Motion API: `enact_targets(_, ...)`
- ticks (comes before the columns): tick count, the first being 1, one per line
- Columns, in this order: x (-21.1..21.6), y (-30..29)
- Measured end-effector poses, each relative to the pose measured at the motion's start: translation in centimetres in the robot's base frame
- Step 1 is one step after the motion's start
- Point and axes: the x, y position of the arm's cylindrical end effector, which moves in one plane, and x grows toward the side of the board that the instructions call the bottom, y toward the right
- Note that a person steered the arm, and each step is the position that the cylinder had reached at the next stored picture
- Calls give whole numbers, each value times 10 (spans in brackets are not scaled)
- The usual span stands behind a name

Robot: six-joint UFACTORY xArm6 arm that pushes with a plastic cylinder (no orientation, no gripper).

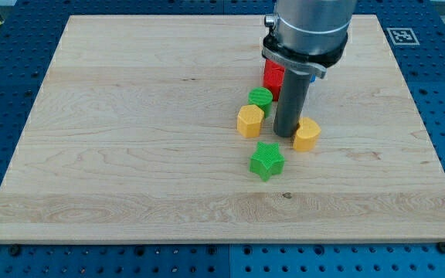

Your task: Slide the green star below the yellow hexagon

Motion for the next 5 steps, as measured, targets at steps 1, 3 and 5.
enact_targets(1,-5,-15)
enact_targets(3,-5,-84)
enact_targets(5,-5,-29)
